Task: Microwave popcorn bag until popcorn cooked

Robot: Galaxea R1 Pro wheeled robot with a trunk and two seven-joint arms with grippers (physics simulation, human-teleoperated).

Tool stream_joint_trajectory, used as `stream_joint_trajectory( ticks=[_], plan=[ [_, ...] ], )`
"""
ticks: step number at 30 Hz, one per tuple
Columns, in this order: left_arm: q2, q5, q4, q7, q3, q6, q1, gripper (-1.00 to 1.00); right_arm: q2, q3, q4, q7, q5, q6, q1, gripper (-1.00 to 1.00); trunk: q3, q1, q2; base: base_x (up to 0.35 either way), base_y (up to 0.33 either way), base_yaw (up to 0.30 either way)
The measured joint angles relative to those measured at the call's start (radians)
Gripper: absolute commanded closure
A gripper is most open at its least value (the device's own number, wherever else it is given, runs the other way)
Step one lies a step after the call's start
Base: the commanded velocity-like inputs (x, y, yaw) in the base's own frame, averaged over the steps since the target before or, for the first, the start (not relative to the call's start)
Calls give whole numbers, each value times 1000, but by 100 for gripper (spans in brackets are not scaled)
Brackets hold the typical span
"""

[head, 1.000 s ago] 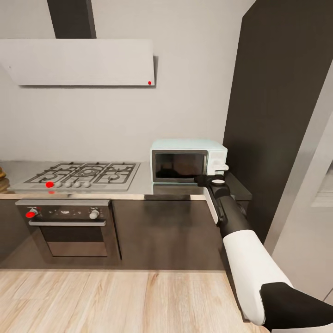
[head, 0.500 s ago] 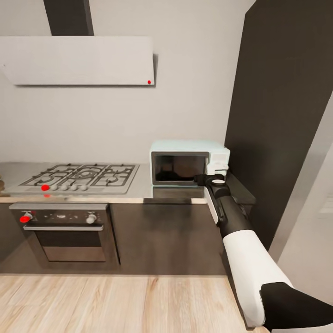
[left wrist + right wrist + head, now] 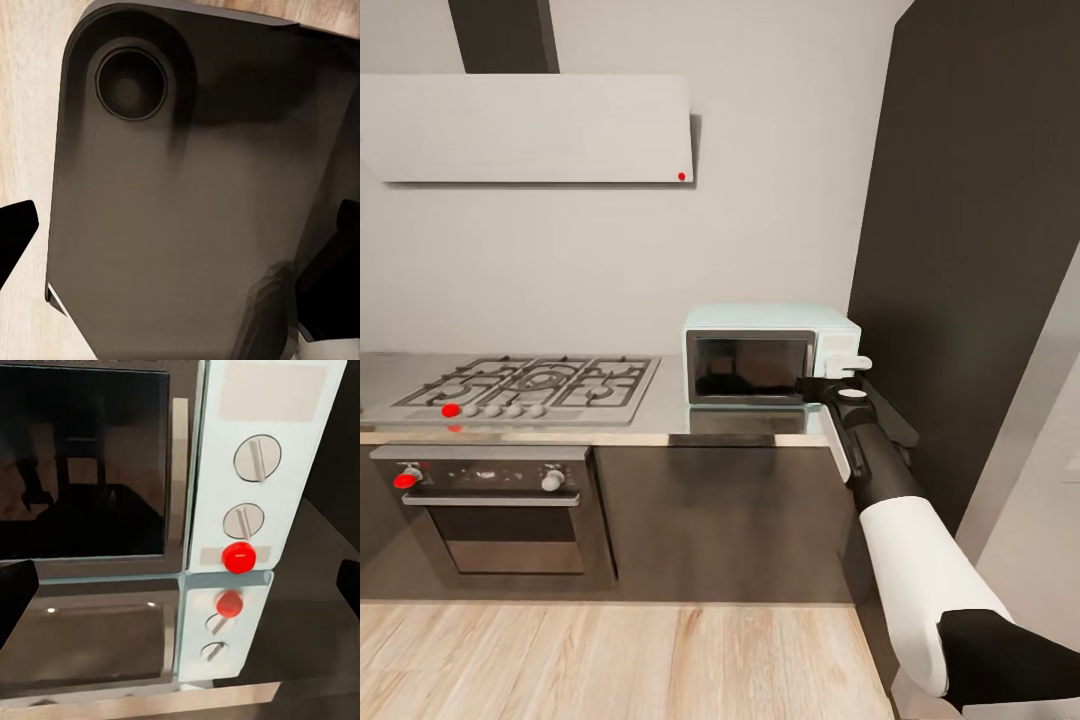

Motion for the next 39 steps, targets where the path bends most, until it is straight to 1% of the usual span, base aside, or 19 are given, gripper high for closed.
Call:
stream_joint_trajectory(
  ticks=[3, 11, 20, 24, 39],
  plan=[
    [0, 0, 0, 0, 0, 0, 0, -100, 4, 0, 0, 0, -3, -1, 0, -100, 0, 0, 0, 0, 0, 0],
    [0, 0, 0, 0, 0, 0, 0, -100, 2, -2, 0, -2, -3, -2, 0, -100, 0, 0, 0, 27, 0, 0],
    [0, 0, 0, 0, 0, 0, 0, -100, 3, -2, 20, -2, -4, -5, 0, -100, 0, 0, 0, 190, 0, 0],
    [1, 0, 0, 0, 0, 0, 0, -100, 4, -2, 27, -2, -4, -24, 1, -100, 0, 0, 0, 197, 0, 0],
    [2, 0, 0, 0, -1, 0, 0, -100, -1, -4, 46, 1, -3, -33, 0, -100, 0, 0, 0, 180, 0, 0]
  ],
)
